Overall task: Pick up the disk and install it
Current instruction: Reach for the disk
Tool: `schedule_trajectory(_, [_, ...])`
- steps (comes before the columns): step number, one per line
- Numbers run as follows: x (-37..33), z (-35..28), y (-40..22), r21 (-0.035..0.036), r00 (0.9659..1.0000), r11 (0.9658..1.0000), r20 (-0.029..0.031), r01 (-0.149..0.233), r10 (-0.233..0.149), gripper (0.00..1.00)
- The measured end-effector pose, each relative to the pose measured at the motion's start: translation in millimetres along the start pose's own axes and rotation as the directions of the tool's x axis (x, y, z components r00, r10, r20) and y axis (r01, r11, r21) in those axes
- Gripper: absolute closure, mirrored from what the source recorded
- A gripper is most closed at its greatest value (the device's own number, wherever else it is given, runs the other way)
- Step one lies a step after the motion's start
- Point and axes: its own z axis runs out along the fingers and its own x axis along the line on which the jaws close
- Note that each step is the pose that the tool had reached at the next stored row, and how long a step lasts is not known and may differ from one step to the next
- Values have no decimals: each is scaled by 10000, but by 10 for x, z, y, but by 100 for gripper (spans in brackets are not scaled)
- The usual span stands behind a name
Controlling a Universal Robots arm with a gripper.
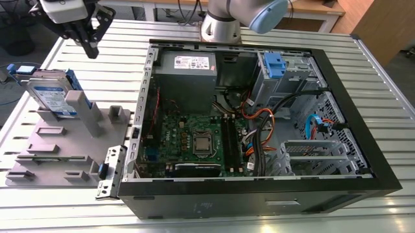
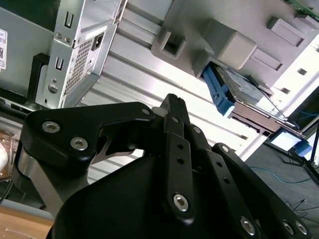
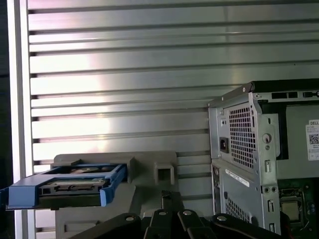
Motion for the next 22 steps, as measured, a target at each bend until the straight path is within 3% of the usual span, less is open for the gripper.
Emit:
schedule_trajectory(12, [270,32,-22,1,10000,10000,-1,0,0,89])
schedule_trajectory(22, [420,44,-34,0,10000,10000,-1,1,-1,89])
